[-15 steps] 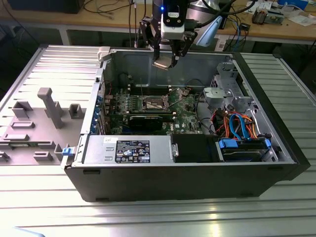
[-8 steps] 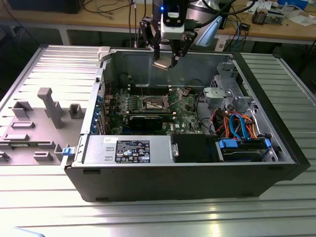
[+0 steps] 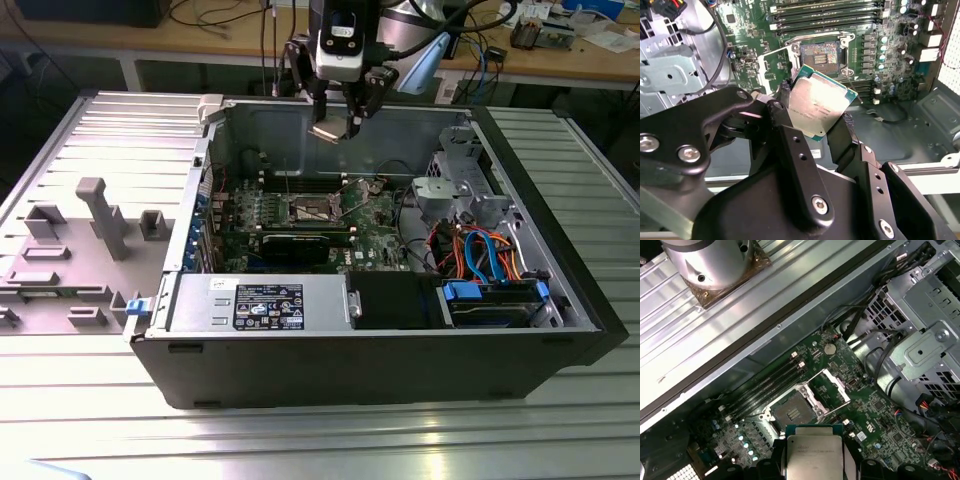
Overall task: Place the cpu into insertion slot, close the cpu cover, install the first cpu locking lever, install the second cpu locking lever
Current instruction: 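Place the cpu into insertion slot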
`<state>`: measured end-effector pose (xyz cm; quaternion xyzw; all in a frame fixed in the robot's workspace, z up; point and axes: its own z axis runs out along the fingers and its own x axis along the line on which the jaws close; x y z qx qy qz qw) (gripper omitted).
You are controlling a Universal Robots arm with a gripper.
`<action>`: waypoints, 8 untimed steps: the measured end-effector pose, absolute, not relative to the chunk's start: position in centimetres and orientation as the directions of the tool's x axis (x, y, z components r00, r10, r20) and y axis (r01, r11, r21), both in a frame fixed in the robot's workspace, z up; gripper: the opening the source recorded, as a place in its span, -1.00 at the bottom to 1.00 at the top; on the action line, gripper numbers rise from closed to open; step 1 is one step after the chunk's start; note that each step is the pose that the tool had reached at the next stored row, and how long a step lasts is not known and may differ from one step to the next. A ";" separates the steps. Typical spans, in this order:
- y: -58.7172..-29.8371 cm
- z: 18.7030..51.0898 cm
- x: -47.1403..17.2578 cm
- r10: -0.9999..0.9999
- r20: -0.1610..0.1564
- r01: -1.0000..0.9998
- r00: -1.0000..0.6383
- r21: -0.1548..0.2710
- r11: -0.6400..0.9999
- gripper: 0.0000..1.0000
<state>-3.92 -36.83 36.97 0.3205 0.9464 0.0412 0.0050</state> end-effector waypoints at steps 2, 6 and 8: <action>-36.8 37.0 -3.9 0.615 0.017 0.614 -0.789 0.081 0.785 0.08; -36.8 37.0 -3.9 0.615 0.017 0.614 -0.788 0.081 0.785 0.08; -36.8 37.0 -3.9 0.615 0.017 0.614 -0.788 0.081 0.785 0.08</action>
